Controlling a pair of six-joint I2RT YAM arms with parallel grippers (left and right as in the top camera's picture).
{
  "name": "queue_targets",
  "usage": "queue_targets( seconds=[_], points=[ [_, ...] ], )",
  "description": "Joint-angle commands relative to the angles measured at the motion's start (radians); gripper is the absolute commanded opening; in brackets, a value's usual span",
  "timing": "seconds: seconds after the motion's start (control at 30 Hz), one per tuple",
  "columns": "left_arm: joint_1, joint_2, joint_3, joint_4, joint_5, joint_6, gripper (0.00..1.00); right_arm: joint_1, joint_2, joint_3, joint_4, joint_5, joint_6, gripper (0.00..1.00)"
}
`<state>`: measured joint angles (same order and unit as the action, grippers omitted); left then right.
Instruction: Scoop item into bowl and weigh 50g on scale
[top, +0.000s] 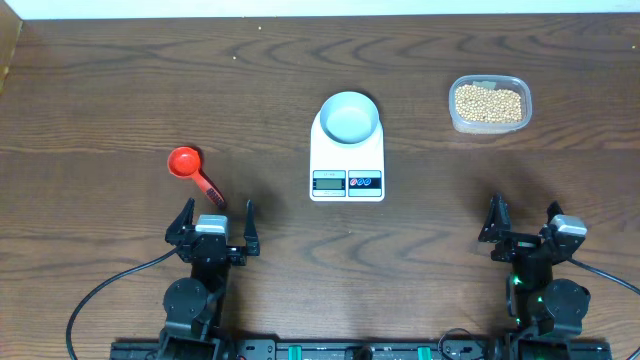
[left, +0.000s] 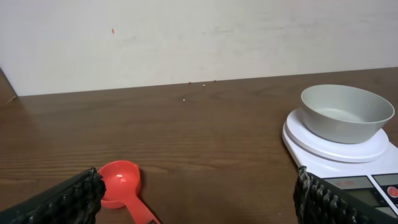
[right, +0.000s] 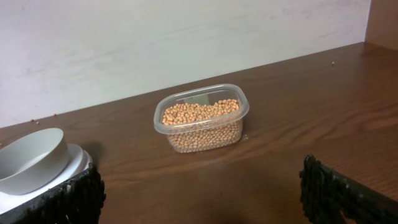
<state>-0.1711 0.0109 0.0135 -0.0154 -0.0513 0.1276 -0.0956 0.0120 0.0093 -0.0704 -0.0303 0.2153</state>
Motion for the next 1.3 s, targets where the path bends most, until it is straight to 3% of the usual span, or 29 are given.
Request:
queue_targets(
  seconds=[0.0, 0.9, 1.27],
  points=[
    [0.005, -0.006, -0.01, -0.051, -0.027, -0.012, 0.99, 0.006, -0.005, -0.004, -0.001, -0.006, -0.014, 0.99],
    [0.006, -0.006, -0.007, 0.003, -0.044, 0.037, 0.99, 0.006, -0.005, -0.004, -0.001, -0.006, -0.014, 0.99],
    [0.009, 0.065, 0.085, 0.004, -0.047, 0.033, 0.99, 0.006, -0.005, -0.004, -0.001, -0.006, -0.014, 0.99]
  ],
)
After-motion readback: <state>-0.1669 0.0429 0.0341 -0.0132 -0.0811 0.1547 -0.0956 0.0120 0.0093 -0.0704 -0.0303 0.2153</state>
